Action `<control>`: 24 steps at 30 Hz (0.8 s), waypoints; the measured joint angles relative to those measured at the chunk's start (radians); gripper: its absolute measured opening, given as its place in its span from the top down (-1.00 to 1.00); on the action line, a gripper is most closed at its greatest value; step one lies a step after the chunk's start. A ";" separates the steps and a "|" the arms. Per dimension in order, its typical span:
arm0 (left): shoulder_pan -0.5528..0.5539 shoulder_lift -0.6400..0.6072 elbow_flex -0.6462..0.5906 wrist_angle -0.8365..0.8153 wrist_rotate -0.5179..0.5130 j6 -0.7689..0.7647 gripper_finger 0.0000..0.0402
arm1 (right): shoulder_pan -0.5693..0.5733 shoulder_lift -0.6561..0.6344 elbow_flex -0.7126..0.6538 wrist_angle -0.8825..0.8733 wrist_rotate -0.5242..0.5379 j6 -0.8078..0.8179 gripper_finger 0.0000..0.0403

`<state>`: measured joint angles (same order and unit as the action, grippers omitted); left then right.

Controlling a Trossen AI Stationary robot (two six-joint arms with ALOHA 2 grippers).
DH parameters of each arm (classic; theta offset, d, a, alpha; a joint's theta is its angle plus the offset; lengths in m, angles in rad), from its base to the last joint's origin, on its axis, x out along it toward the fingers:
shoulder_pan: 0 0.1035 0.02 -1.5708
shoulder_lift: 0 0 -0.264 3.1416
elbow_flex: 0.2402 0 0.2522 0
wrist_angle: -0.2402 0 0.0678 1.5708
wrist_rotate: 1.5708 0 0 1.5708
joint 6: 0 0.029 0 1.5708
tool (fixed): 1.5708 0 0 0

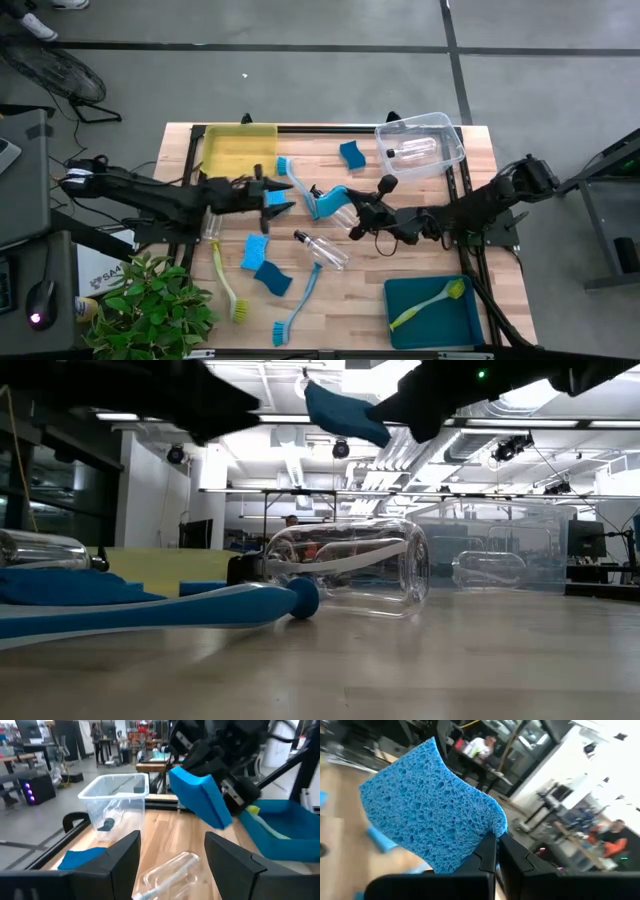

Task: Pick & Place Kitchen Sink Supplies
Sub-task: Put the blue sponge into the yellow bin

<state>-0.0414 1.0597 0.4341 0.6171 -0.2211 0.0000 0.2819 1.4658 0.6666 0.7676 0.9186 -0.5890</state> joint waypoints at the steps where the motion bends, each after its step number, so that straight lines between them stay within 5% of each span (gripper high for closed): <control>1: 0.020 0.040 0.022 0.023 0.033 -0.011 -0.08 | -0.002 0.011 0.000 0.030 0.018 -0.028 1.00; 10: 0.102 0.292 0.162 0.144 0.182 -0.109 -0.08 | -0.008 0.040 0.000 0.194 0.193 -0.226 1.00; 24: 0.100 0.393 0.254 0.199 0.162 -0.159 -0.07 | -0.020 0.040 0.000 0.187 0.167 -0.241 1.00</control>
<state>0.0589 1.4525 0.6880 0.8159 -0.0595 -0.1591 0.2619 1.5059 0.6666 0.9543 1.0851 -0.8296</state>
